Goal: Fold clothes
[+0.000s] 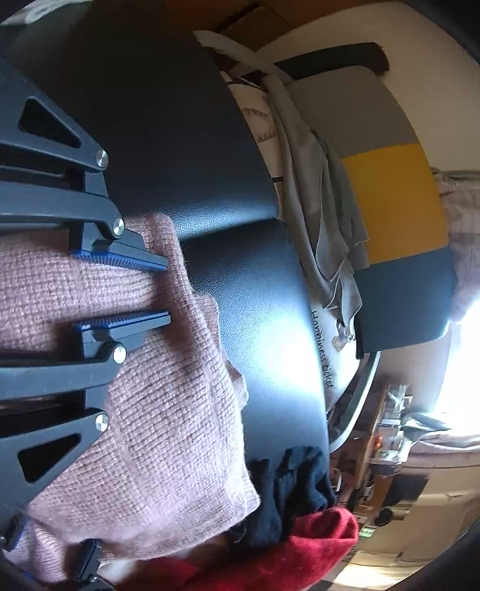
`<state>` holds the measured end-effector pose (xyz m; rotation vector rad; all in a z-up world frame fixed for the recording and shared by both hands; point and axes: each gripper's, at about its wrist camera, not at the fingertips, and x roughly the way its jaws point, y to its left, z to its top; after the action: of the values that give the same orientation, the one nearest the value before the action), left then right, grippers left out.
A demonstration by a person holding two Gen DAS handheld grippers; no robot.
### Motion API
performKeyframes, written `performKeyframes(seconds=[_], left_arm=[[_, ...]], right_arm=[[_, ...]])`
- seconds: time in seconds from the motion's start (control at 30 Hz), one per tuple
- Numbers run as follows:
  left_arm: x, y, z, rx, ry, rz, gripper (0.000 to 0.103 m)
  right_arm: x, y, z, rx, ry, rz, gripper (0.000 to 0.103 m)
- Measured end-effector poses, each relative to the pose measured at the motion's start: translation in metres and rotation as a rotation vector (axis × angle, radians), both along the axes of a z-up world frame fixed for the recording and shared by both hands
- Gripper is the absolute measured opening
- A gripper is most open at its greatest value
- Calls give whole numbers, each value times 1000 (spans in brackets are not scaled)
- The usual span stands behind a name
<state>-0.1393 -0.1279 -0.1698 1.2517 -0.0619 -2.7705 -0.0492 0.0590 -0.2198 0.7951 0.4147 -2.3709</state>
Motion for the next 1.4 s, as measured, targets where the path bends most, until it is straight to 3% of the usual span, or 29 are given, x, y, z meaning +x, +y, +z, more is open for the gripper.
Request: performKeyframes(seconds=[0.63,0.8,1.03,1.13,1.23,1.33,1.4], left_arm=[[7,4,2,-52,58,43,23],[27,9,23,-85,105,42,23],[82,8,71,-9,172,94,23],[101,11,81,-16,208,104,23],[103,10,66,23,158,100,23],[101,13,40,13,91,109,23],[101,15,24,-24,104,111,24]], right_arm=[[0,-3,4,21,30,-16,53],[2,-4,4,28,39,-20,53],[-2,-3,3,31,49,-22,53],[-1,-3,4,29,53,-22,53],[0,-3,4,27,57,-22,53],[-1,-2,3,24,57,-22,53],[-1,-2,3,17,53,-20,53]])
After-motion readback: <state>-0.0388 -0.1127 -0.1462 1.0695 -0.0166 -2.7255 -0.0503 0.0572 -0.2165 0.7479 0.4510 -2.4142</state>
